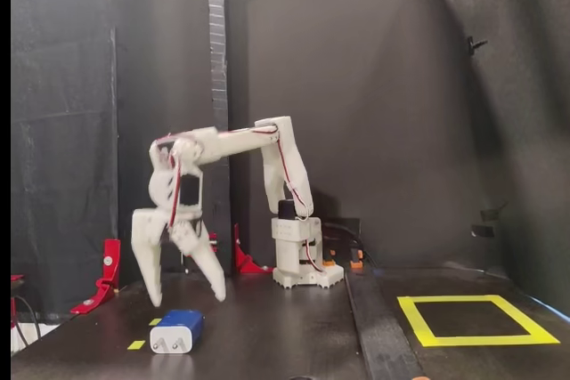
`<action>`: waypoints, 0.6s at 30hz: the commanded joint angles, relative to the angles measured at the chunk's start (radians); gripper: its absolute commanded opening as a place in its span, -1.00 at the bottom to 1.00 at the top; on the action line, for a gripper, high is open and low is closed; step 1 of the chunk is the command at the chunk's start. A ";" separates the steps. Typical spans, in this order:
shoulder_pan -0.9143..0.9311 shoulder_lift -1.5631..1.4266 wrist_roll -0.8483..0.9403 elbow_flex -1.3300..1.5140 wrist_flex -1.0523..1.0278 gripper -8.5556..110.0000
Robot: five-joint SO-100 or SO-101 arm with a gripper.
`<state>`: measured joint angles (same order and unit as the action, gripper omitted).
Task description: Grasp the block and place it in the designated area.
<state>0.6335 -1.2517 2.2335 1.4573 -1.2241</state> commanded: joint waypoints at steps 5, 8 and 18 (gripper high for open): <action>0.006 0.069 0.003 -0.041 0.081 -0.23; 0.003 0.097 0.003 -0.041 0.109 -0.23; -0.008 0.133 0.003 -0.041 0.126 -0.23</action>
<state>0.6351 -1.1152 2.2335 1.4573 -1.1014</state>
